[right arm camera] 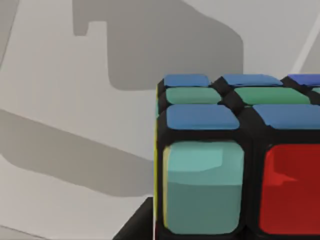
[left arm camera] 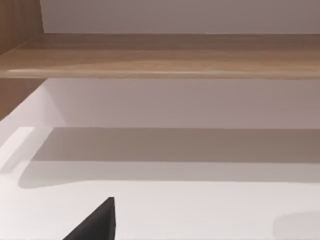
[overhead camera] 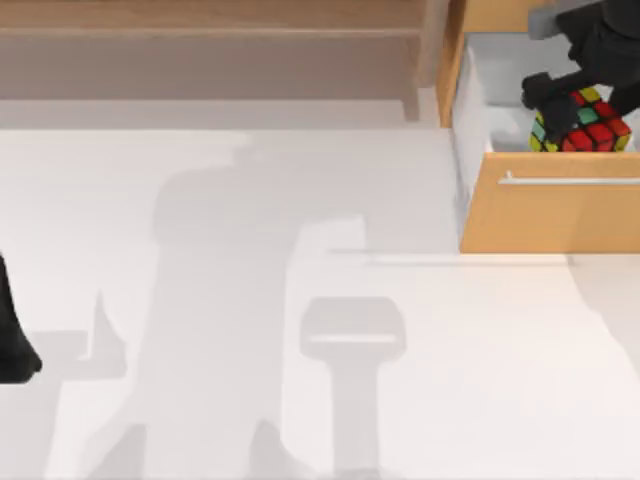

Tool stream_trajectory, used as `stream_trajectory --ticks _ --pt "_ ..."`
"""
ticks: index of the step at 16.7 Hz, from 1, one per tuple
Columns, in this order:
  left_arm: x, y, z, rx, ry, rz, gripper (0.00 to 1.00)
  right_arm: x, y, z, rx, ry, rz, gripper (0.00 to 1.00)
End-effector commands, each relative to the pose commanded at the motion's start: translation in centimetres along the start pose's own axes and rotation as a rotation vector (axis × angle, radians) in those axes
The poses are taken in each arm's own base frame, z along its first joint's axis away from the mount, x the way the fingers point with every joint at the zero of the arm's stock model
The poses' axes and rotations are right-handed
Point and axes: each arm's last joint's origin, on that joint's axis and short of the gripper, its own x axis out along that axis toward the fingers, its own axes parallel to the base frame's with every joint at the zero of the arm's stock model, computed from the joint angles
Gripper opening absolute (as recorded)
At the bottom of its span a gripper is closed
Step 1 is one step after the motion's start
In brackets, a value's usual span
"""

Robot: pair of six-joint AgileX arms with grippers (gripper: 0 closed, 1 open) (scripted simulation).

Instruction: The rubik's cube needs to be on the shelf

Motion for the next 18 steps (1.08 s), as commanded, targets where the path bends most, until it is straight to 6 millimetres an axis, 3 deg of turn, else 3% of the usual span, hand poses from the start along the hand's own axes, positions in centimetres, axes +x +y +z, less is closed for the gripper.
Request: stream_trajectory --ticks 3,5,7,12,18 --pt "0.0 0.0 0.0 0.000 0.000 0.000 1.00 -4.1 -0.4 -0.4 -0.026 -0.060 -0.058 0.00" --pt "0.0 0.0 0.0 0.000 0.000 0.000 1.00 -5.2 -0.3 -0.4 -0.019 -0.069 -0.066 0.00" --pt "0.0 0.0 0.0 0.000 0.000 0.000 1.00 -4.6 0.1 -0.2 -0.006 -0.052 -0.043 0.00" --pt "0.0 0.0 0.0 0.000 0.000 0.000 1.00 0.0 -0.4 0.6 0.072 0.028 0.044 0.00" --pt "0.0 0.0 0.0 0.000 0.000 0.000 1.00 0.1 -0.3 0.6 0.079 0.033 0.054 0.00"
